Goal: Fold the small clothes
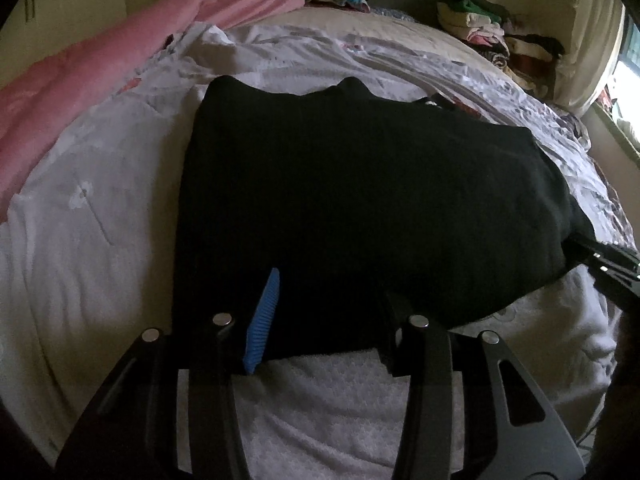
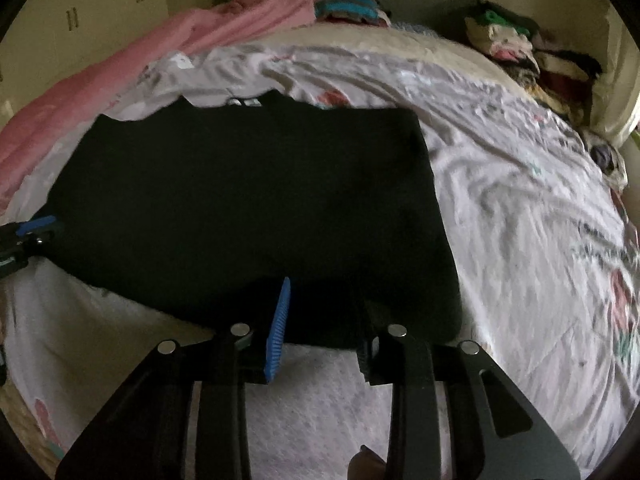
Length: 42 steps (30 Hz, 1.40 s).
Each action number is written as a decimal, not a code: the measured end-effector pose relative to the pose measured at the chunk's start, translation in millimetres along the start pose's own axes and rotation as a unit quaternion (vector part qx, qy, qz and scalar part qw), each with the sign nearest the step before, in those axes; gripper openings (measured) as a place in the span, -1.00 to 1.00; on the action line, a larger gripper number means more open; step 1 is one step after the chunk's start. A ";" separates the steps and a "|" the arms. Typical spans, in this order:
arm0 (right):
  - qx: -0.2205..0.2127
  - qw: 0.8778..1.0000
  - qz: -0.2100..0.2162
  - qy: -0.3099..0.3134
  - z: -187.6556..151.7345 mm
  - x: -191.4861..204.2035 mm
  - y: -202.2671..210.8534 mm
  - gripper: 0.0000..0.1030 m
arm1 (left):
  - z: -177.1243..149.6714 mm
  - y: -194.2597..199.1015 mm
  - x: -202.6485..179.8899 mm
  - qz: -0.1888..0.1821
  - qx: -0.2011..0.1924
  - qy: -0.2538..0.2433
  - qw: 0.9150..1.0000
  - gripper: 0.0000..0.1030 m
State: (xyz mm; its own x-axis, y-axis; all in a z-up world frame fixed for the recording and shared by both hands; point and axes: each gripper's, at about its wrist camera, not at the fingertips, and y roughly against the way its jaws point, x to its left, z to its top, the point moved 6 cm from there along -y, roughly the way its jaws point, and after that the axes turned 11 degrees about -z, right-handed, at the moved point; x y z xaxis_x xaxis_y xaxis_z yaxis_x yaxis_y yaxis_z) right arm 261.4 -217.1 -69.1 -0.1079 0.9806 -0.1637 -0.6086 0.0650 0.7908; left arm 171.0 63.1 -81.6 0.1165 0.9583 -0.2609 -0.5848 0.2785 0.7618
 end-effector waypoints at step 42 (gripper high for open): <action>-0.081 0.997 0.001 0.011 -3.1 14.3 62.9 0.76 | -19.5 42.0 10.1 -0.040 -0.049 0.058 0.996 0.81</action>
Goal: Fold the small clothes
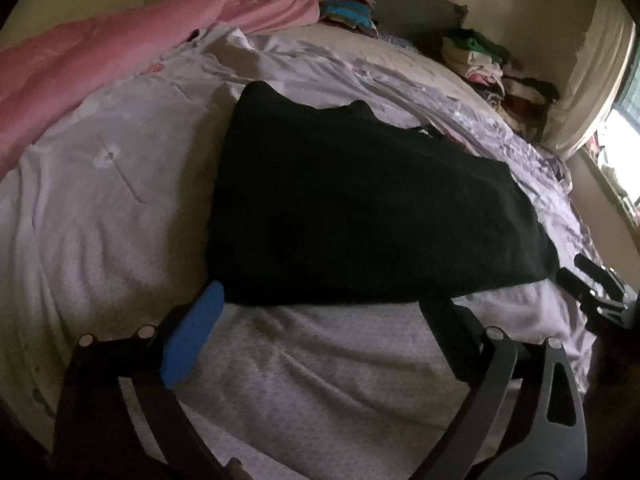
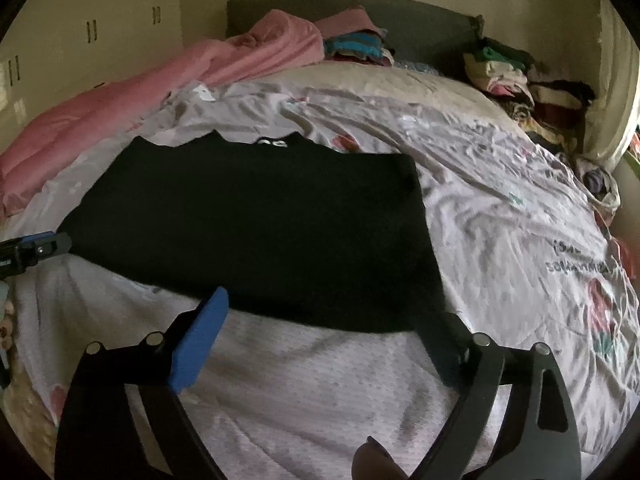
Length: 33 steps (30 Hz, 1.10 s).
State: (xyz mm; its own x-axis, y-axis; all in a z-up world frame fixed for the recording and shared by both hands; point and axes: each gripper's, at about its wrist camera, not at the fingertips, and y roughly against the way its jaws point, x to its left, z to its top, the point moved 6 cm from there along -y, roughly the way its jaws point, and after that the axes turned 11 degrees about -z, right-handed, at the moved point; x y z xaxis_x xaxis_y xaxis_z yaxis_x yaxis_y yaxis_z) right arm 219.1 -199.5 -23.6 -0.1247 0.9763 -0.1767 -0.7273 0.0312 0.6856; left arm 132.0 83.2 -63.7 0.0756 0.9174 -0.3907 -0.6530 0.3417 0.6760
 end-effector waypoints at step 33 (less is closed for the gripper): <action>-0.066 0.966 0.072 0.240 19.7 225.9 -7.3 0.88 | 69.9 8.6 101.5 0.108 -0.006 0.070 0.992 0.81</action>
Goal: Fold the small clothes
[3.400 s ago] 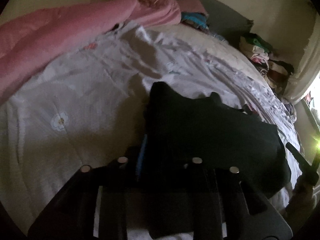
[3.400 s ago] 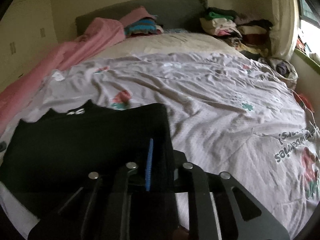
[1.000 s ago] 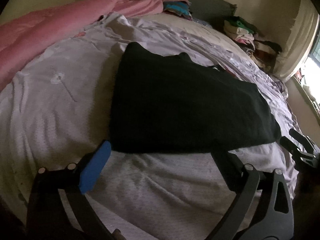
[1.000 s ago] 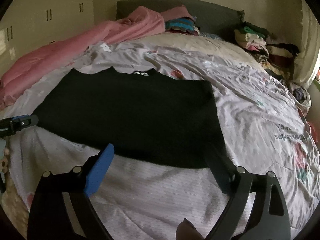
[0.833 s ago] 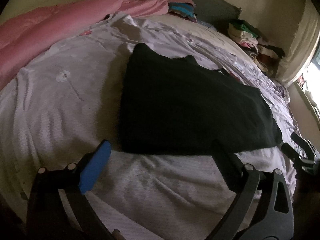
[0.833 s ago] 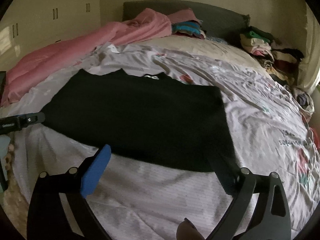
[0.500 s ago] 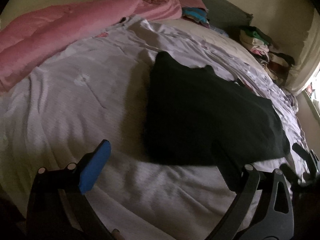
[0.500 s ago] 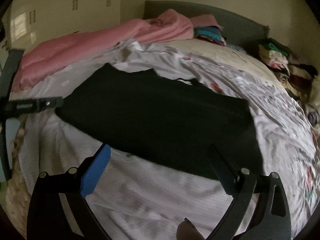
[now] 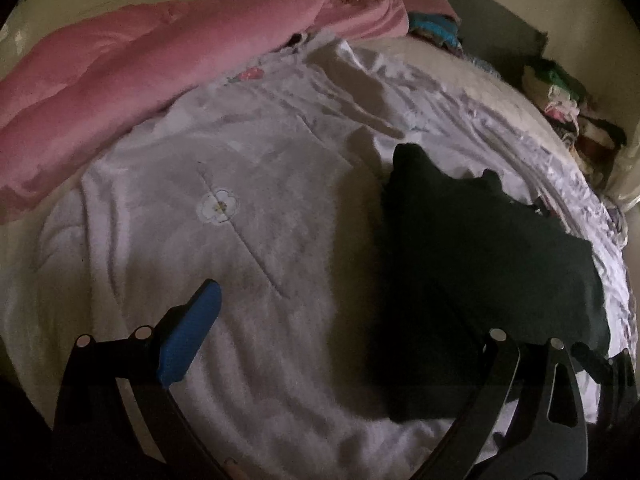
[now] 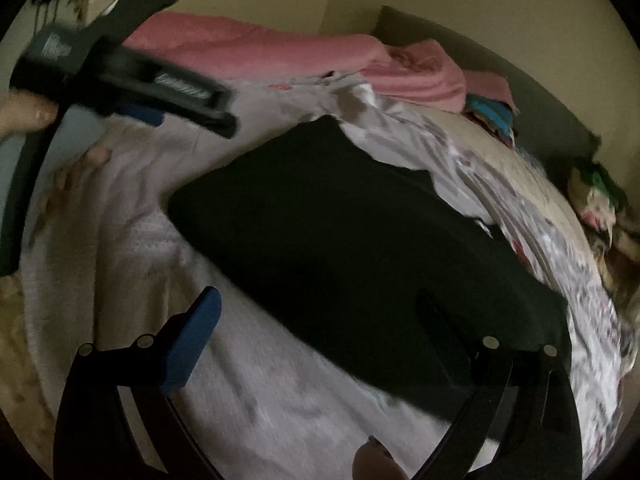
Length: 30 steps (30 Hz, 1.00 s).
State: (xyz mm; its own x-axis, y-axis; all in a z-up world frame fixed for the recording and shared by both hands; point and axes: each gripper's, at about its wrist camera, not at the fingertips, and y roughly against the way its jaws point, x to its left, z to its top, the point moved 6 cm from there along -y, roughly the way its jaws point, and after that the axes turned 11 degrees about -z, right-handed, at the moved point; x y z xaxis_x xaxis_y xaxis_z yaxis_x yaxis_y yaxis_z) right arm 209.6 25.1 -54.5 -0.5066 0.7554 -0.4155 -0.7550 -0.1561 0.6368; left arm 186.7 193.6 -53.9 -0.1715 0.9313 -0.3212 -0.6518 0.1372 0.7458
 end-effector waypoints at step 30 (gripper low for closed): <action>-0.108 0.991 -0.078 0.030 27.6 -15.2 0.7 -0.85 | 35.1 -65.1 -69.4 -0.077 0.078 -0.009 0.994 0.81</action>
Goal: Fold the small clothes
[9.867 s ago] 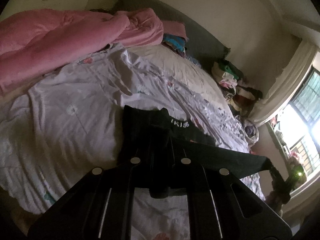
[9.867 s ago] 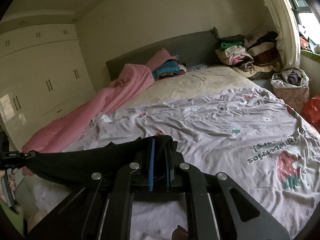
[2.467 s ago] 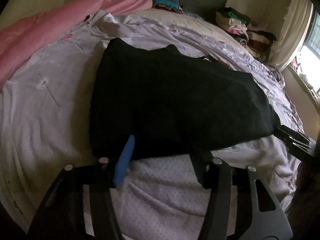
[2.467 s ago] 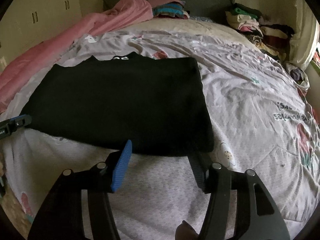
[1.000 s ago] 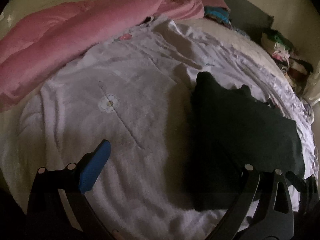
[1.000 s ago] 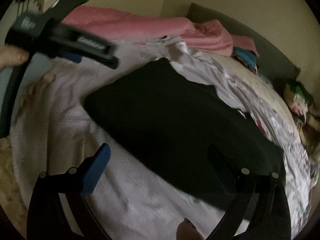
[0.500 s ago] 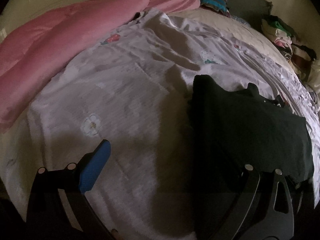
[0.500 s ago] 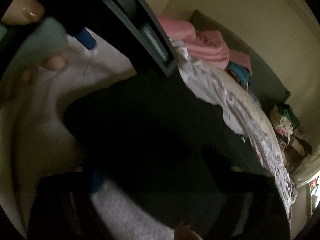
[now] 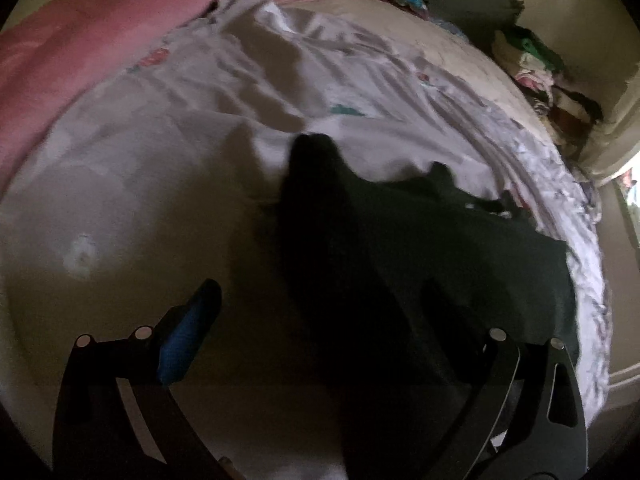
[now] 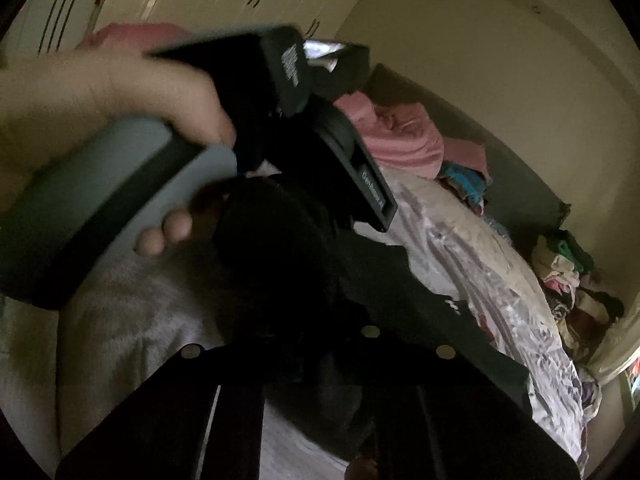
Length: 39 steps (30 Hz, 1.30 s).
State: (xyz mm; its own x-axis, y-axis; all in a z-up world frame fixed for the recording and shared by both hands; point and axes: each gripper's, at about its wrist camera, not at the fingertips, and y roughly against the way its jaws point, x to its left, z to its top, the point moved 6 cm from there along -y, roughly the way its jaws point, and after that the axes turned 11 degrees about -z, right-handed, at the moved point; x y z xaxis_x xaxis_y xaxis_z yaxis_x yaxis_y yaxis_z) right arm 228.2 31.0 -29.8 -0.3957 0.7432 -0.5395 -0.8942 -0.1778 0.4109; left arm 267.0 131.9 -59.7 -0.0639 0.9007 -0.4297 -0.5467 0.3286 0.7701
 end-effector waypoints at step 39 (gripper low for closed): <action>0.087 0.930 -0.033 -0.355 -165.6 -188.8 51.5 -0.88 | -39.4 -80.7 -285.5 -0.067 0.036 -0.166 0.983 -0.53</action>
State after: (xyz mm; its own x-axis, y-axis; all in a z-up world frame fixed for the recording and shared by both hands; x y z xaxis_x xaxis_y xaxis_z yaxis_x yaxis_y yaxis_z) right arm 222.2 -225.3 -28.5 -0.0481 0.9985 0.0273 -0.8400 -0.0553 0.5398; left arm 296.5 -163.0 -17.8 0.2875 0.8875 -0.3601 -0.4710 0.4584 0.7537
